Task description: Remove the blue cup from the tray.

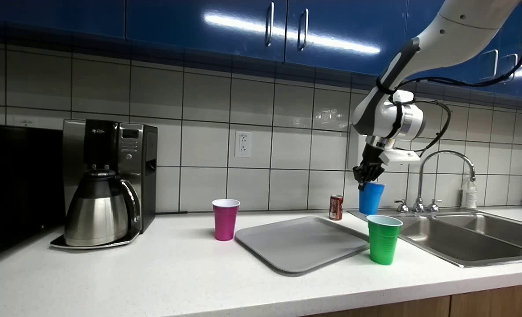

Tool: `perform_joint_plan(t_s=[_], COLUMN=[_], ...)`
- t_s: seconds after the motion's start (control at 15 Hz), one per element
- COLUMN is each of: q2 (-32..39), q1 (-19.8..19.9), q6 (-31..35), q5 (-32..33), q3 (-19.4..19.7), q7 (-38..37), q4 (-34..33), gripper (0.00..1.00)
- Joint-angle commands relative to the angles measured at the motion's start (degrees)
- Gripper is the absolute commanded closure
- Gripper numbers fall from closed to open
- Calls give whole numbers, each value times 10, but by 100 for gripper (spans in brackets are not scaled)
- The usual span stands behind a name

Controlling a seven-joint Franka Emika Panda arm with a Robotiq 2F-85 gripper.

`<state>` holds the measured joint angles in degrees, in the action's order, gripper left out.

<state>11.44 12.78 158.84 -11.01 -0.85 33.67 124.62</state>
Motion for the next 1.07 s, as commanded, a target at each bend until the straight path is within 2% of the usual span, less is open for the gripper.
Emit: perform_joint_plan(t_s=[0.0, 1.0], q2=[-7, 61], q1=[17, 46], q6=[0, 3], q5=[-12, 0], q3=[2, 2], q7=[34, 77], q4=[7, -12], gripper=[99, 99])
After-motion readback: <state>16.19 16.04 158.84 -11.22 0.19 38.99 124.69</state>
